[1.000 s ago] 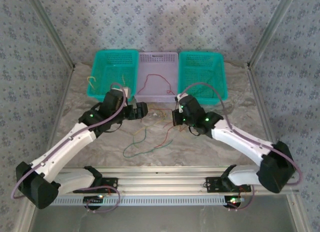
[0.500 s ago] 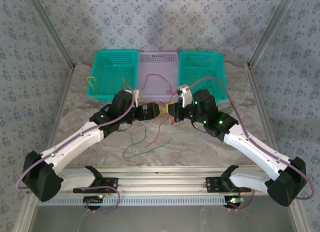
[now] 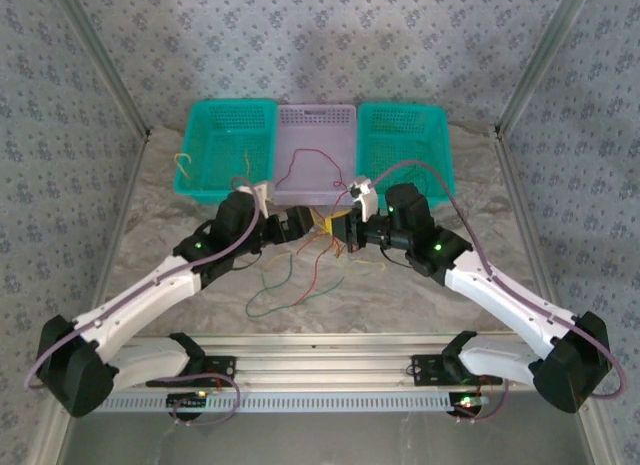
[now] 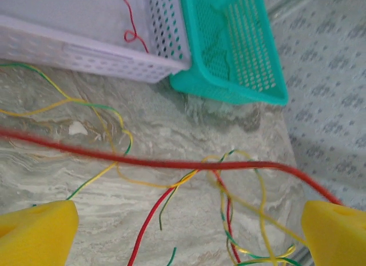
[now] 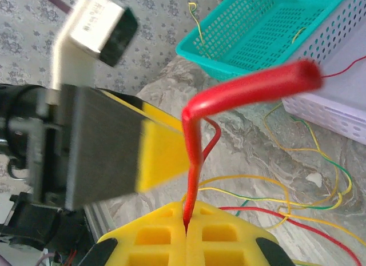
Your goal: Untangle the cables
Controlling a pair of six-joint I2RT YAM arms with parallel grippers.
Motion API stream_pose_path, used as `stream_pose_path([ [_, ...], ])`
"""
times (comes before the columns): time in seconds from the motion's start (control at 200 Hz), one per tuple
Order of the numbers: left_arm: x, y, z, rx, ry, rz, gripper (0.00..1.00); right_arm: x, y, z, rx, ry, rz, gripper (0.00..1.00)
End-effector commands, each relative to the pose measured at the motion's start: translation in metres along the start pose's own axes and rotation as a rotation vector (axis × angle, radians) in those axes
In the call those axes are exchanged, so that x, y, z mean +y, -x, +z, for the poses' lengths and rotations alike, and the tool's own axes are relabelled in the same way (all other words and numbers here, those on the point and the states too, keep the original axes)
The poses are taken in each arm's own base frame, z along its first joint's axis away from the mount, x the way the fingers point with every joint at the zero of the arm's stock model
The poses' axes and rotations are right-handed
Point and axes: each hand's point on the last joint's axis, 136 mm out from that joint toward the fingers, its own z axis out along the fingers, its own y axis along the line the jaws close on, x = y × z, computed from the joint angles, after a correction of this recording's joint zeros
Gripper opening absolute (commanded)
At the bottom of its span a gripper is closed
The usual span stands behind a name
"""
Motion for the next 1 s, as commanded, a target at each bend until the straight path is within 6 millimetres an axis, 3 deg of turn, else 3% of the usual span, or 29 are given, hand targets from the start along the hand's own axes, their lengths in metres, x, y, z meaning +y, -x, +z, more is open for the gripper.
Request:
stream_pose_path([
  [0.0,-0.021,0.028,-0.019,-0.15,-0.088,-0.021,0.99,0.002,0.001,-0.002,-0.006,0.011,-0.021,0.0],
  [0.14,-0.022,0.028,-0.02,-0.158,-0.112,-0.061,0.99,0.002,0.0,-0.001,-0.009,0.014,-0.01,0.0],
  [0.42,-0.014,0.011,0.007,-0.052,-0.082,-0.144,0.99,0.019,0.001,0.0,-0.013,0.08,-0.039,0.0],
  [0.58,-0.023,0.012,0.012,-0.017,-0.095,-0.129,0.99,0.023,-0.001,-0.002,-0.011,0.085,-0.058,0.0],
  [0.789,-0.018,0.008,0.011,0.018,-0.043,-0.094,0.93,0.021,0.001,-0.006,-0.019,0.057,-0.077,0.0],
  [0.999,-0.029,0.008,-0.005,-0.007,-0.132,-0.013,0.85,0.018,0.0,-0.008,-0.013,0.054,-0.071,0.0],
])
